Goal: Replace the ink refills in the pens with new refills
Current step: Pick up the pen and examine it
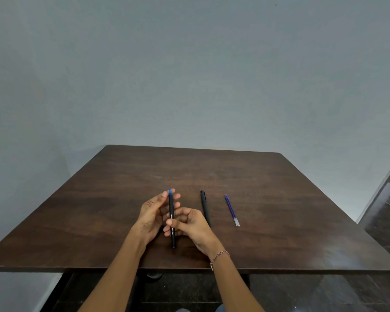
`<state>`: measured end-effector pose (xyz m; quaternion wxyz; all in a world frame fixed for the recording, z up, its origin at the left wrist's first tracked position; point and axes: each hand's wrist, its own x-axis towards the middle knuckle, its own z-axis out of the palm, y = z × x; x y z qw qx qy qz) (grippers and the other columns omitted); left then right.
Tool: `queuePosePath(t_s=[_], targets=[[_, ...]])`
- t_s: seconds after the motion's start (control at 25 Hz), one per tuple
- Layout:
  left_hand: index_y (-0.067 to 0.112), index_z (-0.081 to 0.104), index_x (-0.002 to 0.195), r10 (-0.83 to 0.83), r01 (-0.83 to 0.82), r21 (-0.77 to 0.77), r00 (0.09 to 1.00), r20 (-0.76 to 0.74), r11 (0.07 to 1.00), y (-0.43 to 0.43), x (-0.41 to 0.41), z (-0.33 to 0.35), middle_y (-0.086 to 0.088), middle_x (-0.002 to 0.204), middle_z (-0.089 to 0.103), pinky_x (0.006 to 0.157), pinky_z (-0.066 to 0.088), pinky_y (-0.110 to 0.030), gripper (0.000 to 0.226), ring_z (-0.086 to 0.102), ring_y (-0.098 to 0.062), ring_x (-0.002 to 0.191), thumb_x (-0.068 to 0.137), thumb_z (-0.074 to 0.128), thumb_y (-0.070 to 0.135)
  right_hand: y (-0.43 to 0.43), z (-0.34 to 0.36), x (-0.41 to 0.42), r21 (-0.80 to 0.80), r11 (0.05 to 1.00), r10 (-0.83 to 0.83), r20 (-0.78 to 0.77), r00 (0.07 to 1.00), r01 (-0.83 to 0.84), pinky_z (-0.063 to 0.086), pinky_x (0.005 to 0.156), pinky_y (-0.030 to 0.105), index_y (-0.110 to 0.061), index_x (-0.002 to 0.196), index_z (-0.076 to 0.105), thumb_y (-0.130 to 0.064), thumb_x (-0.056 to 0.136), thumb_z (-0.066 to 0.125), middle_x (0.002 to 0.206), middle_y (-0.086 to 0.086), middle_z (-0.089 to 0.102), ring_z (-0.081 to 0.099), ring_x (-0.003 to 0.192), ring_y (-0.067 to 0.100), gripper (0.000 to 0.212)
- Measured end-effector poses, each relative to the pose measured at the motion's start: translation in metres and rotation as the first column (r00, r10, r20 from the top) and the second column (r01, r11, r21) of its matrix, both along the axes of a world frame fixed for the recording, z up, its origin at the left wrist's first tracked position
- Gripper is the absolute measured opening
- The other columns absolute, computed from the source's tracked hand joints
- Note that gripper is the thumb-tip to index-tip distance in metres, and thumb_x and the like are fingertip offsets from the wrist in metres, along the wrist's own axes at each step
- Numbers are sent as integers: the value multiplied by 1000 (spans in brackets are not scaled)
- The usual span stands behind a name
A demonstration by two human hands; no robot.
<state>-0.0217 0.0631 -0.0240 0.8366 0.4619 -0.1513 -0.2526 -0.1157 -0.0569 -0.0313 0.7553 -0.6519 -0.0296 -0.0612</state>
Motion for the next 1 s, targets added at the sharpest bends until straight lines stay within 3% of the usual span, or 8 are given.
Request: queuePosePath(t_s=[0.16, 0.32, 0.48, 0.56, 0.68, 0.72, 0.84, 1.0], targets=[[12, 75, 99, -51, 51, -28, 998, -32, 998, 0, 0, 4, -11, 92, 74, 59, 57, -25, 25, 72, -17, 77, 78, 60, 10, -1, 1, 1, 13, 1000, -14, 1, 1000, 14, 59, 70, 28, -9, 101, 67, -18, 82, 74, 81, 10, 75, 73, 72, 20, 22], [11, 69, 108, -61, 61, -24, 998, -35, 998, 0, -2, 5, -8, 82, 72, 42, 50, -22, 30, 65, -13, 58, 79, 61, 11, -1, 0, 2, 33, 999, -8, -3, 1000, 8, 58, 74, 30, -10, 101, 67, -18, 85, 71, 81, 10, 74, 72, 72, 19, 18], [12, 67, 114, -94, 94, -4, 996, -1, 996, 0, -2, 4, -3, 57, 57, 36, 45, -22, 34, 51, -11, 40, 80, 61, 18, -2, -1, 3, 47, 999, 15, -12, 1000, -15, 58, 73, 29, -10, 101, 66, -17, 86, 70, 81, 10, 74, 72, 73, 20, 18], [10, 66, 115, -108, 108, -9, 994, 10, 994, 0, -3, 6, -6, 65, 62, 36, 45, -23, 37, 56, -14, 45, 83, 59, 25, -2, -2, 3, 59, 998, 16, -5, 1000, -15, 58, 72, 29, -11, 100, 66, -15, 86, 69, 81, 11, 74, 72, 72, 20, 15], [6, 65, 115, -105, 105, -17, 994, 22, 994, -1, -4, 7, -12, 103, 72, 50, 54, -24, 36, 70, -17, 84, 85, 56, 24, -4, -3, 4, 69, 997, 32, -4, 999, -32, 57, 72, 28, -12, 100, 66, -15, 87, 68, 82, 10, 74, 72, 74, 20, 14], [5, 64, 116, -107, 107, -18, 994, 20, 994, -1, -4, 7, -12, 108, 71, 51, 54, -23, 36, 70, -17, 88, 85, 56, 21, -5, -3, 5, 71, 997, 40, -4, 999, -39, 57, 72, 28, -12, 101, 66, -15, 87, 68, 82, 10, 74, 71, 75, 20, 14], [6, 64, 114, -98, 98, -16, 995, -2, 995, -1, -5, 8, -12, 96, 72, 40, 49, -20, 34, 69, -13, 71, 82, 58, 15, -4, -4, 5, 73, 997, 40, -3, 999, -40, 57, 72, 28, -10, 103, 65, -13, 89, 65, 82, 10, 74, 72, 75, 20, 15], [15, 67, 108, -65, 65, -3, 998, 4, 998, -2, -1, 6, -6, 79, 66, 40, 49, -20, 33, 62, -10, 55, 76, 63, 10, -3, -3, 2, 46, 998, 40, -5, 999, -39, 58, 74, 29, -9, 105, 64, -13, 90, 65, 82, 8, 74, 72, 75, 19, 16]])
